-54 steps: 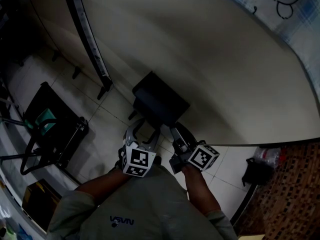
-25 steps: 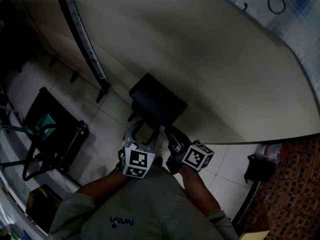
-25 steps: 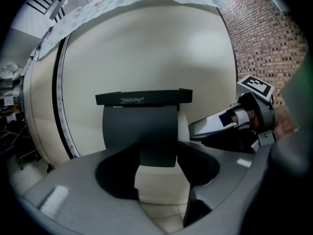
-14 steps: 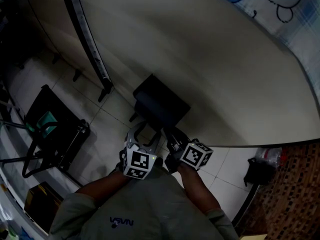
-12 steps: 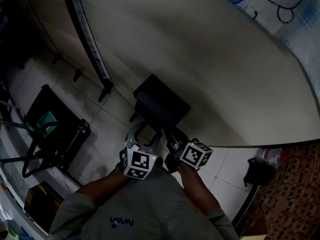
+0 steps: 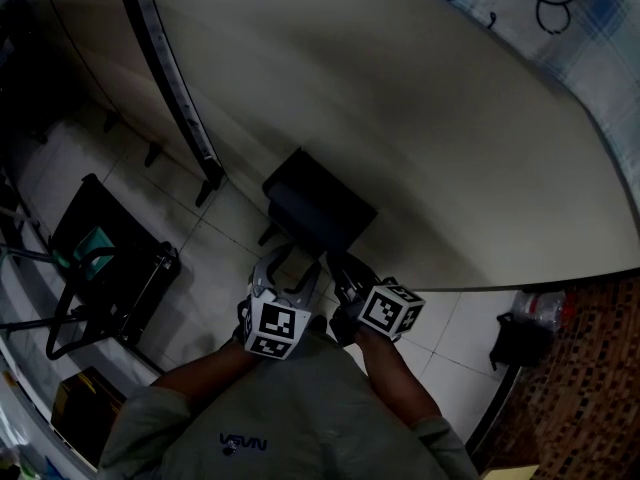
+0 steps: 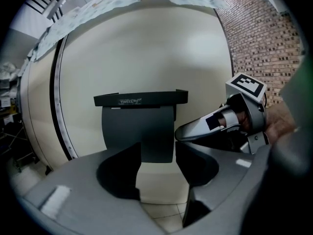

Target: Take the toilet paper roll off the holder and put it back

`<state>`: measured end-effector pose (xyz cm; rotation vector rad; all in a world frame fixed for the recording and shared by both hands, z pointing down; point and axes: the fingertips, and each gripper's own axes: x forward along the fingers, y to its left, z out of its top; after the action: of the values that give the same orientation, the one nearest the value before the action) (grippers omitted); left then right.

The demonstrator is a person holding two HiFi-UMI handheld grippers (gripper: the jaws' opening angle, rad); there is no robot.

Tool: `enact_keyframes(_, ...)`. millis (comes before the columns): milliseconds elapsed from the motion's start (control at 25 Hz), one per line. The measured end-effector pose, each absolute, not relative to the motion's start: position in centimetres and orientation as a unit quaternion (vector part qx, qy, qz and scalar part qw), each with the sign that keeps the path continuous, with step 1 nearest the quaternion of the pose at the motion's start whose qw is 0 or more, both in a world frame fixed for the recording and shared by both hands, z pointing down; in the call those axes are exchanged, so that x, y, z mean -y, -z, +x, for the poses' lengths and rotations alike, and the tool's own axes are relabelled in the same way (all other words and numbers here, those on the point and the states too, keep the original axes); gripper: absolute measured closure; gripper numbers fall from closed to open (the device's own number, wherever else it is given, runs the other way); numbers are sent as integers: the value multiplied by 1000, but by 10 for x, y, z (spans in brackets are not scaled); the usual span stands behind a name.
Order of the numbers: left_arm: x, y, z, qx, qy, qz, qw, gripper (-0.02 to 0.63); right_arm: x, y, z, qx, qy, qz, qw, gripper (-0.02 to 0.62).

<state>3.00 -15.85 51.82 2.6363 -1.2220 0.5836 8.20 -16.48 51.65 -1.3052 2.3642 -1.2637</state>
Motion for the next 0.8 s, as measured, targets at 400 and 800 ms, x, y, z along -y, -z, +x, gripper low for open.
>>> enact_keyframes(400,146,-498,32,406,-162,892,115,545,137,-496,114,-801,351,-485,36,595)
enact_keyframes(800,123,-446,17,472,-122,866,110,598,111,-426,164,-818,181,-546,31,595)
